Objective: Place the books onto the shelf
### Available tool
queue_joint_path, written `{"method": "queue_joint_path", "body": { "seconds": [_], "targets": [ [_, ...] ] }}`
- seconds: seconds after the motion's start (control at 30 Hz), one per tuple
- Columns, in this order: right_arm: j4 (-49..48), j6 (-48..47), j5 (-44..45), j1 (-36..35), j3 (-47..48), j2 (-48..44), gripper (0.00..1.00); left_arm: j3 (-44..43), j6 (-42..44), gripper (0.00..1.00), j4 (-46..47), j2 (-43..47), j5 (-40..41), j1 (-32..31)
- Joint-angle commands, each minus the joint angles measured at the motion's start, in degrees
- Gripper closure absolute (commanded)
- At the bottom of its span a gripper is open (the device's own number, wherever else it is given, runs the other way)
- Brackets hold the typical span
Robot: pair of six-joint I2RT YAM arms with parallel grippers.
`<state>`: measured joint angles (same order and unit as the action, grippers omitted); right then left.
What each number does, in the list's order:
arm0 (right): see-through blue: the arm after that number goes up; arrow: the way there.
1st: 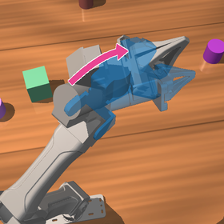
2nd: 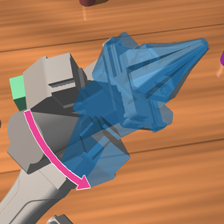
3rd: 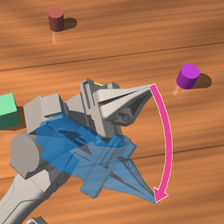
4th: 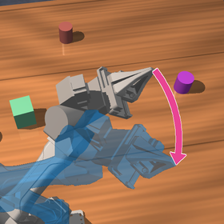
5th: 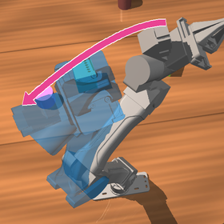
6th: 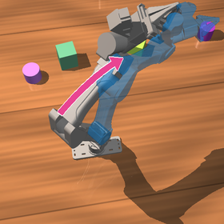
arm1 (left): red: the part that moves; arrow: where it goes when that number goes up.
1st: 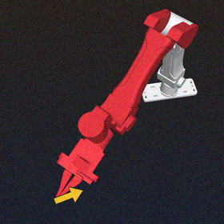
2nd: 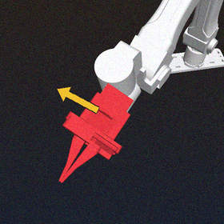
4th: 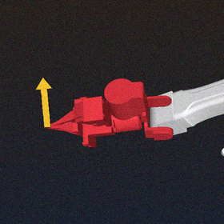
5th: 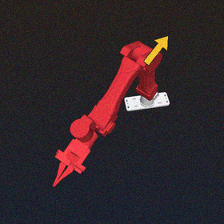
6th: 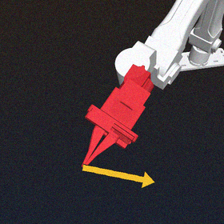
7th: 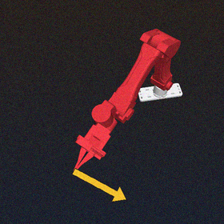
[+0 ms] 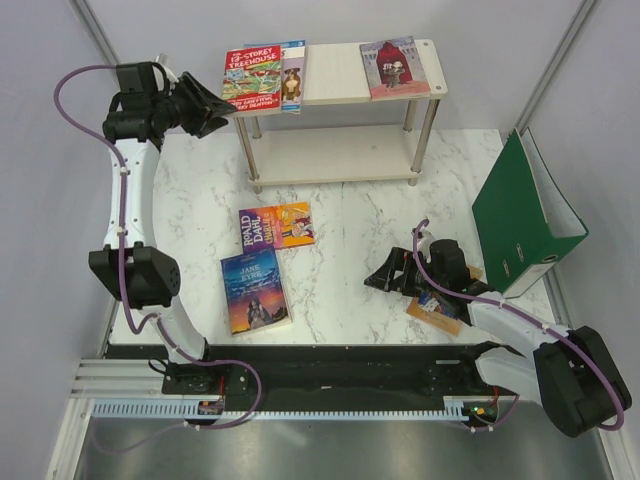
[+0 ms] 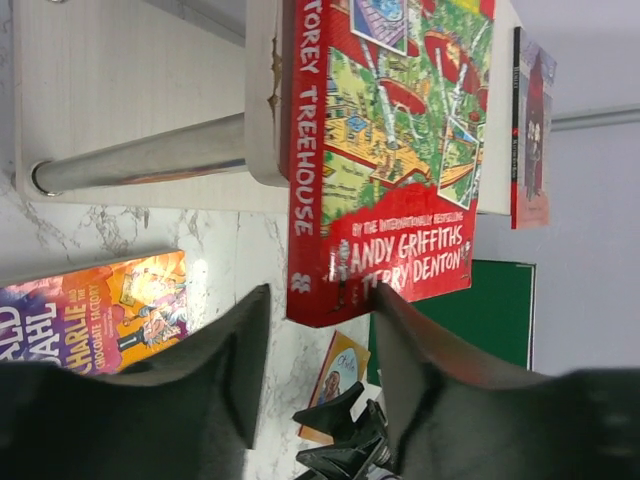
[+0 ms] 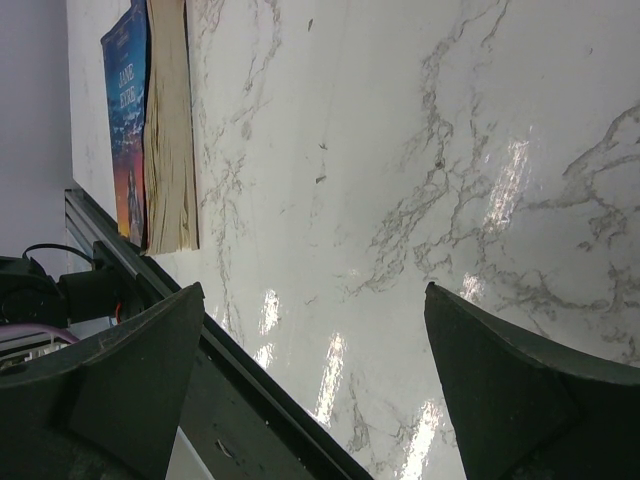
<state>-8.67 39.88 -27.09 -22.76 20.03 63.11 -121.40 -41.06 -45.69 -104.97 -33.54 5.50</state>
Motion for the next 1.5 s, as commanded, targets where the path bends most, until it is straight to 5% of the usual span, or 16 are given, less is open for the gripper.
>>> {"method": "queue_joint_path", "body": {
  "seconds": [0.0, 0.17, 1.27, 1.47],
  "targets": [
    [-2.5, 0.3, -0.5, -0.3, -0.3, 0.4, 0.02, 1.0, -0.7, 0.56, 2.6, 2.5, -0.6, 0.2],
    [-2.6, 0.4, -0.6, -0.3, -0.3, 0.7, 0.02, 2.3, -1.7, 0.81, 4.4, 3.6, -0.8, 0.3],
    [-3.2, 0.6, -0.9, -0.3, -0.4, 1.8, 0.02, -2.7, -13.8, 0.79, 20.2, -1.8, -8.0, -5.0],
    [-3.3, 0.6, -0.9, -0.3, -0.5, 1.9, 0.02, 1.0, -17.1, 0.98, 28.4, 0.5, -8.6, -4.9]
  ]
}}
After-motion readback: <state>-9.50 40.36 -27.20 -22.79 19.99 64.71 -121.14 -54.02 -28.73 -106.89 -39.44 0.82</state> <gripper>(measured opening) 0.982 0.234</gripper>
